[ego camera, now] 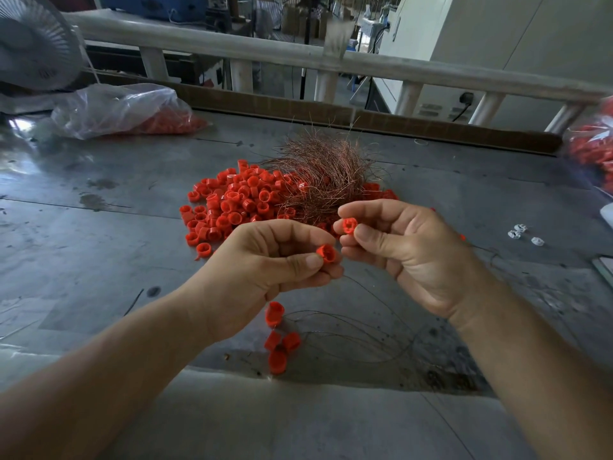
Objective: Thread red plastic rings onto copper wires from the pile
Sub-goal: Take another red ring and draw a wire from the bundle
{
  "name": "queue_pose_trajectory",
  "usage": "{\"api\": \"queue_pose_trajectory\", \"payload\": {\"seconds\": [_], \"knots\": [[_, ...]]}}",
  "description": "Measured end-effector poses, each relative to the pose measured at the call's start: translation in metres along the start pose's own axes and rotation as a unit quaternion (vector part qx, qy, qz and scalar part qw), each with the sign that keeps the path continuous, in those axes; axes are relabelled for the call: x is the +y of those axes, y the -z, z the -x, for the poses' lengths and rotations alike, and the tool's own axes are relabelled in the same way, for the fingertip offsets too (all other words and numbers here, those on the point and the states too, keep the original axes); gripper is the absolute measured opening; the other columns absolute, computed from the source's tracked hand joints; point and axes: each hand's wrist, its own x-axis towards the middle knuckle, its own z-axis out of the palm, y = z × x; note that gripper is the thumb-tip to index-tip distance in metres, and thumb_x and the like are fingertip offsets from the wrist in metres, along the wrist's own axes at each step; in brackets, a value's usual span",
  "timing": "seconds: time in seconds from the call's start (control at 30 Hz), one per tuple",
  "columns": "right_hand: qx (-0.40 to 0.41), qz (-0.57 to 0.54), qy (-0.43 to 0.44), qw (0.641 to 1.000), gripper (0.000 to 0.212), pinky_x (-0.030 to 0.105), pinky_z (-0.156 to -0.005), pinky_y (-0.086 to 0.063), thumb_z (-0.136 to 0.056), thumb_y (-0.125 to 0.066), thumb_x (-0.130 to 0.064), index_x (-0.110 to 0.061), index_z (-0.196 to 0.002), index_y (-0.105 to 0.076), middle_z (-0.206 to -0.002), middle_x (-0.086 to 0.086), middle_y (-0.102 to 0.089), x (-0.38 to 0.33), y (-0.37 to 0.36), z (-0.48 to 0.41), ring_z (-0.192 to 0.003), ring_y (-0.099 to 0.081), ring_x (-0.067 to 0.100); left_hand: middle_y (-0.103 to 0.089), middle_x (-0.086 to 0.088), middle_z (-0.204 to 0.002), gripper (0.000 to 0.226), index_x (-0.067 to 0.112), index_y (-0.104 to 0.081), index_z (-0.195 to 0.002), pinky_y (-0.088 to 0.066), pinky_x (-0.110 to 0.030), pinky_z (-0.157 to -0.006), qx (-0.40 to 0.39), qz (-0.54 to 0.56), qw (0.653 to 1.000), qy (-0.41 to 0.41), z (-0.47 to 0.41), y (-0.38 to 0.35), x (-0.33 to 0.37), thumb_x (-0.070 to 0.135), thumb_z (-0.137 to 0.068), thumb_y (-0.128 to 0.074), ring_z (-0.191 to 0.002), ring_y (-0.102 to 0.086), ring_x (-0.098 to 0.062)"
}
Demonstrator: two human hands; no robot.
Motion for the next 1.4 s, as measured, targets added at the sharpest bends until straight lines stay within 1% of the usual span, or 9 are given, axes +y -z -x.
{"api": "queue_pose_trajectory", "payload": {"seconds": [0.1,0.23,0.47,0.6,0.83,1.0,1.23,1.3,1.4], "knots": [[-0.001,0.001,0.007,1.000,0.022,0.017,-0.060,-0.052,-0.065,-0.058,-0.005,-0.011,-0.085,-0.066,-0.073,0.004,-0.070,0.000,0.000,0.001,-0.066,-0.066,0.008,-0.072,-0.010,-0.080,0.021,0.012,-0.075,-0.081,-0.054,-0.018,-0.064,0.000,-0.005,1.000,-0.004,0.000,0.000,0.000,0.003,-0.067,-0.061,-0.078,-0.070,-0.018],[0.001,0.057,0.008,0.998,0.023,0.017,-0.056,-0.052,-0.067,-0.059,-0.012,-0.016,-0.088,-0.066,-0.074,0.005,-0.071,0.000,0.000,0.002,-0.066,-0.067,0.011,-0.072,-0.010,-0.080,0.021,0.012,-0.075,-0.080,-0.054,-0.018,-0.063,0.003,-0.003,1.000,0.003,0.000,-0.001,0.000,0.004,-0.065,-0.062,-0.077,-0.071,-0.019],[0.004,0.087,0.036,0.996,0.019,0.019,-0.061,-0.052,-0.067,-0.061,-0.015,-0.017,-0.085,-0.067,-0.076,0.003,-0.071,0.001,-0.001,0.003,-0.071,-0.068,0.012,-0.073,-0.010,-0.081,0.022,0.013,-0.075,-0.078,-0.054,-0.019,-0.062,0.032,-0.018,0.999,0.003,0.000,-0.003,0.001,0.005,-0.062,-0.062,-0.075,-0.071,-0.019],[0.008,0.130,0.058,0.990,0.025,0.018,-0.065,-0.052,-0.064,-0.063,-0.014,-0.018,-0.088,-0.065,-0.076,-0.001,-0.070,0.004,-0.003,0.003,-0.075,-0.067,0.010,-0.073,-0.010,-0.079,0.024,0.013,-0.076,-0.078,-0.054,-0.019,-0.061,0.053,-0.015,0.998,-0.005,0.000,-0.004,0.001,0.005,-0.061,-0.061,-0.074,-0.071,-0.019],[0.016,0.245,0.131,0.960,0.020,0.018,-0.069,-0.053,-0.064,-0.066,-0.021,-0.028,-0.083,-0.065,-0.074,-0.009,-0.067,0.009,-0.012,0.005,-0.073,-0.065,0.006,-0.072,-0.009,-0.072,0.022,0.014,-0.075,-0.073,-0.054,-0.020,-0.059,0.079,-0.013,0.997,-0.014,-0.001,-0.005,0.001,0.006,-0.059,-0.062,-0.069,-0.070,-0.018],[0.029,0.308,0.152,0.939,0.026,0.021,-0.070,-0.054,-0.072,-0.072,-0.007,-0.032,-0.080,-0.065,-0.075,-0.011,-0.069,0.013,-0.013,0.005,-0.074,-0.066,0.006,-0.071,-0.012,-0.072,0.017,0.009,-0.069,-0.074,-0.054,-0.020,-0.058,0.089,-0.025,0.996,-0.009,-0.002,-0.004,-0.001,0.007,-0.057,-0.064,-0.068,-0.070,-0.020],[0.038,0.363,0.176,0.914,0.031,0.018,-0.072,-0.053,-0.072,-0.073,-0.007,-0.034,-0.083,-0.064,-0.082,-0.012,-0.067,0.013,-0.015,0.008,-0.077,-0.065,0.003,-0.071,-0.012,-0.072,0.023,0.005,-0.066,-0.081,-0.054,-0.020,-0.058,0.098,-0.053,0.994,-0.012,-0.002,-0.004,-0.003,0.006,-0.059,-0.063,-0.068,-0.070,-0.020],[0.041,0.372,0.184,0.909,0.031,0.017,-0.071,-0.053,-0.072,-0.073,-0.006,-0.033,-0.084,-0.064,-0.084,-0.013,-0.067,0.012,-0.015,0.008,-0.078,-0.065,0.002,-0.072,-0.012,-0.072,0.023,0.004,-0.066,-0.082,-0.054,-0.019,-0.058,0.099,-0.063,0.993,-0.014,-0.001,-0.004,-0.003,0.006,-0.059,-0.063,-0.068,-0.070,-0.020],[0.045,0.385,0.196,0.901,0.023,0.017,-0.071,-0.053,-0.071,-0.073,-0.006,-0.021,-0.088,-0.070,-0.084,-0.011,-0.067,0.013,-0.015,0.008,-0.078,-0.065,0.003,-0.072,-0.013,-0.073,0.021,0.006,-0.068,-0.079,-0.054,-0.019,-0.058,0.101,-0.072,0.992,-0.018,-0.001,-0.005,-0.002,0.007,-0.059,-0.064,-0.068,-0.070,-0.020]]}}
